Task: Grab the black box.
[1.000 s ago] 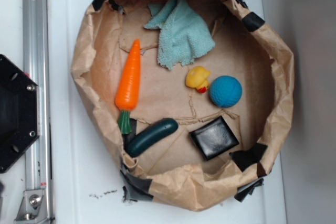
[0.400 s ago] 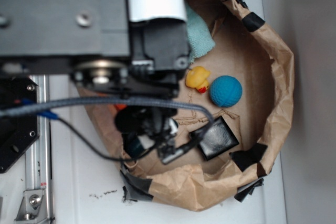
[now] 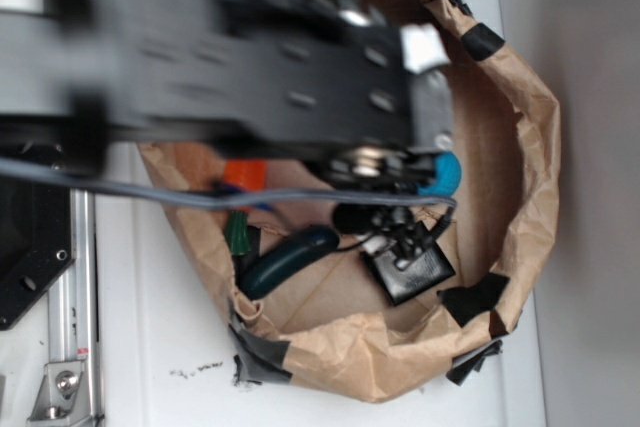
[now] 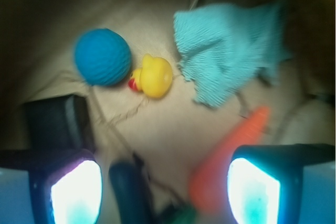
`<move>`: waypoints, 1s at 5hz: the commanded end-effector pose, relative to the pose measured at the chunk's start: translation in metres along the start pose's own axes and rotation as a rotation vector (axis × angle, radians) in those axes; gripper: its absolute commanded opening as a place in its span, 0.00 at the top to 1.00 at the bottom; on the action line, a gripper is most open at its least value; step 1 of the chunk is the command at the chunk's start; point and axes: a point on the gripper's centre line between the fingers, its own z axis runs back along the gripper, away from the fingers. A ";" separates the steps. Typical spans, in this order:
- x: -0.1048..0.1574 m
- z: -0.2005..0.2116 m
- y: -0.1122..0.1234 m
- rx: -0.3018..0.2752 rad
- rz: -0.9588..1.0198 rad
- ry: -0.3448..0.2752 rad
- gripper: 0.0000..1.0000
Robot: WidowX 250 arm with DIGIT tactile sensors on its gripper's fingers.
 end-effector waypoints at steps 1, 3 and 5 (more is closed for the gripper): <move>0.010 -0.002 -0.064 -0.140 -0.131 -0.025 0.00; -0.005 -0.017 -0.090 -0.144 -0.196 0.000 0.00; -0.007 -0.064 -0.093 -0.044 -0.200 0.037 0.00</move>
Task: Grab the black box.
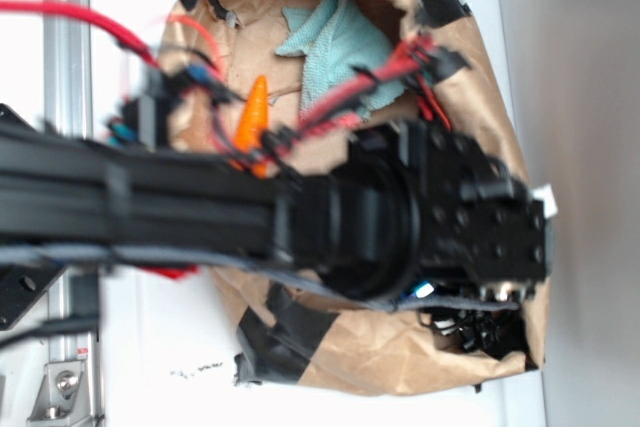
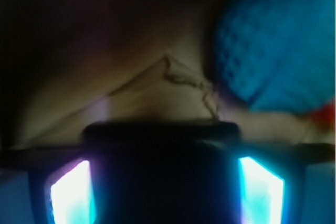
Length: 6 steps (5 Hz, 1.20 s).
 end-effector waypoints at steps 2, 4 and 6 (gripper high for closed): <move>-0.022 0.036 0.024 0.023 -0.152 -0.105 1.00; -0.019 0.129 0.070 -0.107 -0.346 -0.519 1.00; 0.001 0.147 0.071 -0.162 -0.481 -0.262 1.00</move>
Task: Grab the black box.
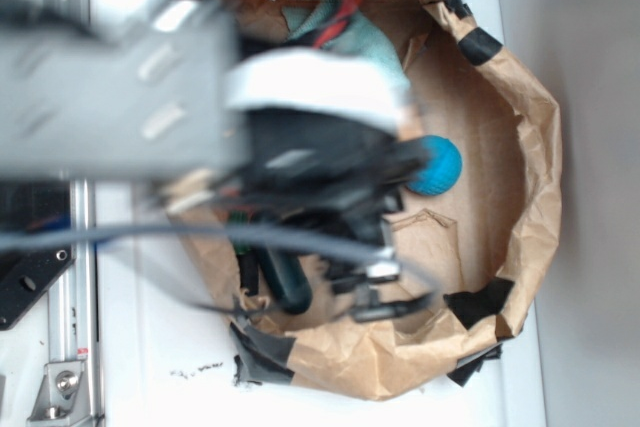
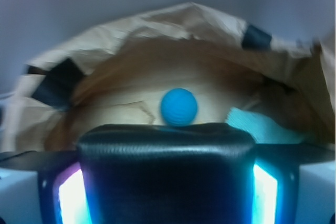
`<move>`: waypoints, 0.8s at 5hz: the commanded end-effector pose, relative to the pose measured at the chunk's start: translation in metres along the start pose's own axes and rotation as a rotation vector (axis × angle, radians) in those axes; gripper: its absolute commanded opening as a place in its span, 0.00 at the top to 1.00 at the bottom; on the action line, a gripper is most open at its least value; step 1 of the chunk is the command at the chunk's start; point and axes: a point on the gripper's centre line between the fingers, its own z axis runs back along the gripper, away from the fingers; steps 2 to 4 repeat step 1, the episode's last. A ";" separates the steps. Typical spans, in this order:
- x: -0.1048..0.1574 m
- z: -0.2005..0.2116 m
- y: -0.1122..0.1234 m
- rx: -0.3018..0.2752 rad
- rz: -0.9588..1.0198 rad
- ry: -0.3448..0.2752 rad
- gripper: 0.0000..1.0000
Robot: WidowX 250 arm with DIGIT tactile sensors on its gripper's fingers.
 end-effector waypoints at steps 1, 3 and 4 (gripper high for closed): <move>0.012 0.001 0.017 0.034 0.019 0.049 1.00; 0.012 0.001 0.017 0.034 0.019 0.049 1.00; 0.012 0.001 0.017 0.034 0.019 0.049 1.00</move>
